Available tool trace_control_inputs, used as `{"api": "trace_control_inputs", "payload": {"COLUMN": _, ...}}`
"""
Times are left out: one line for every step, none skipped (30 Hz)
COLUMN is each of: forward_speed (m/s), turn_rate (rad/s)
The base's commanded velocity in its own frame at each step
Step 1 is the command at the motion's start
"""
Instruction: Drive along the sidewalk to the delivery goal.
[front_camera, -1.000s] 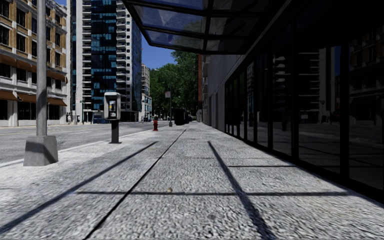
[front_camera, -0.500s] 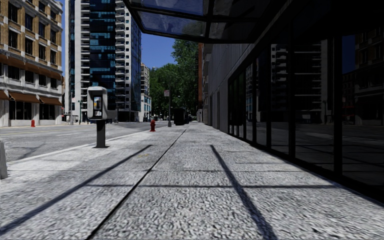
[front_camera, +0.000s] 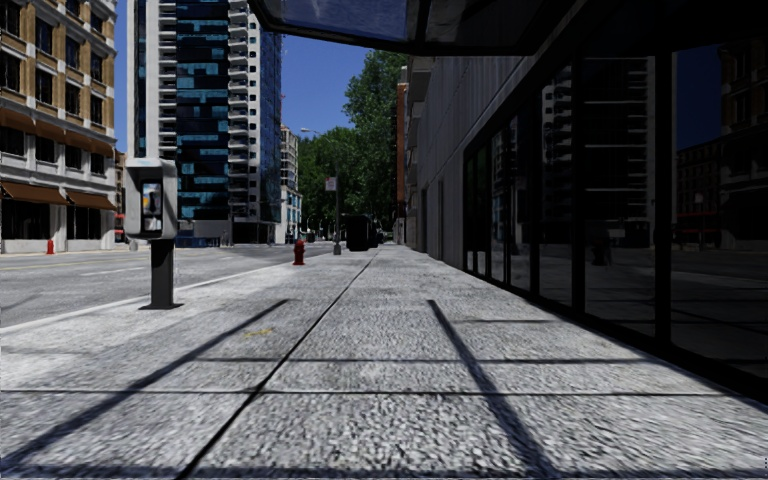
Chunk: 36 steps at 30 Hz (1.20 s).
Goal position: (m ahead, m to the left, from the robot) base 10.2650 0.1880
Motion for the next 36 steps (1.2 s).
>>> {"api": "trace_control_inputs", "payload": {"forward_speed": 2.00, "turn_rate": 0.00}}
{"api": "trace_control_inputs", "payload": {"forward_speed": 2.00, "turn_rate": 0.00}}
{"api": "trace_control_inputs", "payload": {"forward_speed": 2.00, "turn_rate": 0.00}}
{"api": "trace_control_inputs", "payload": {"forward_speed": 2.00, "turn_rate": 0.00}}
{"api": "trace_control_inputs", "payload": {"forward_speed": 2.00, "turn_rate": 0.00}}
{"api": "trace_control_inputs", "payload": {"forward_speed": 2.00, "turn_rate": 0.00}}
{"api": "trace_control_inputs", "payload": {"forward_speed": 2.00, "turn_rate": 0.00}}
{"api": "trace_control_inputs", "payload": {"forward_speed": 2.00, "turn_rate": 0.00}}
{"api": "trace_control_inputs", "payload": {"forward_speed": 2.00, "turn_rate": 0.00}}
{"api": "trace_control_inputs", "payload": {"forward_speed": 2.00, "turn_rate": 0.00}}
{"api": "trace_control_inputs", "payload": {"forward_speed": 2.00, "turn_rate": 0.00}}
{"api": "trace_control_inputs", "payload": {"forward_speed": 2.00, "turn_rate": 0.00}}
{"api": "trace_control_inputs", "payload": {"forward_speed": 2.00, "turn_rate": 0.00}}
{"api": "trace_control_inputs", "payload": {"forward_speed": 2.00, "turn_rate": 0.00}}
{"api": "trace_control_inputs", "payload": {"forward_speed": 2.00, "turn_rate": 0.00}}
{"api": "trace_control_inputs", "payload": {"forward_speed": 2.00, "turn_rate": 0.00}}
{"api": "trace_control_inputs", "payload": {"forward_speed": 2.00, "turn_rate": 0.00}}
{"api": "trace_control_inputs", "payload": {"forward_speed": 2.00, "turn_rate": 0.00}}
{"api": "trace_control_inputs", "payload": {"forward_speed": 2.00, "turn_rate": 0.00}}
{"api": "trace_control_inputs", "payload": {"forward_speed": 2.00, "turn_rate": 0.00}}
{"api": "trace_control_inputs", "payload": {"forward_speed": 2.00, "turn_rate": 0.00}}
{"api": "trace_control_inputs", "payload": {"forward_speed": 2.00, "turn_rate": 0.00}}
{"api": "trace_control_inputs", "payload": {"forward_speed": 2.00, "turn_rate": 0.00}}
{"api": "trace_control_inputs", "payload": {"forward_speed": 2.00, "turn_rate": 0.00}}
{"api": "trace_control_inputs", "payload": {"forward_speed": 2.00, "turn_rate": 0.00}}
{"api": "trace_control_inputs", "payload": {"forward_speed": 2.00, "turn_rate": 0.00}}
{"api": "trace_control_inputs", "payload": {"forward_speed": 2.00, "turn_rate": 0.00}}
{"api": "trace_control_inputs", "payload": {"forward_speed": 2.00, "turn_rate": 0.00}}
{"api": "trace_control_inputs", "payload": {"forward_speed": 2.00, "turn_rate": 0.00}}
{"api": "trace_control_inputs", "payload": {"forward_speed": 2.00, "turn_rate": 0.00}}
{"api": "trace_control_inputs", "payload": {"forward_speed": 2.00, "turn_rate": 0.00}}
{"api": "trace_control_inputs", "payload": {"forward_speed": 2.00, "turn_rate": 0.00}}
{"api": "trace_control_inputs", "payload": {"forward_speed": 2.00, "turn_rate": 0.00}}
{"api": "trace_control_inputs", "payload": {"forward_speed": 2.00, "turn_rate": 0.00}}
{"api": "trace_control_inputs", "payload": {"forward_speed": 2.00, "turn_rate": 0.00}}
{"api": "trace_control_inputs", "payload": {"forward_speed": 2.00, "turn_rate": 0.00}}
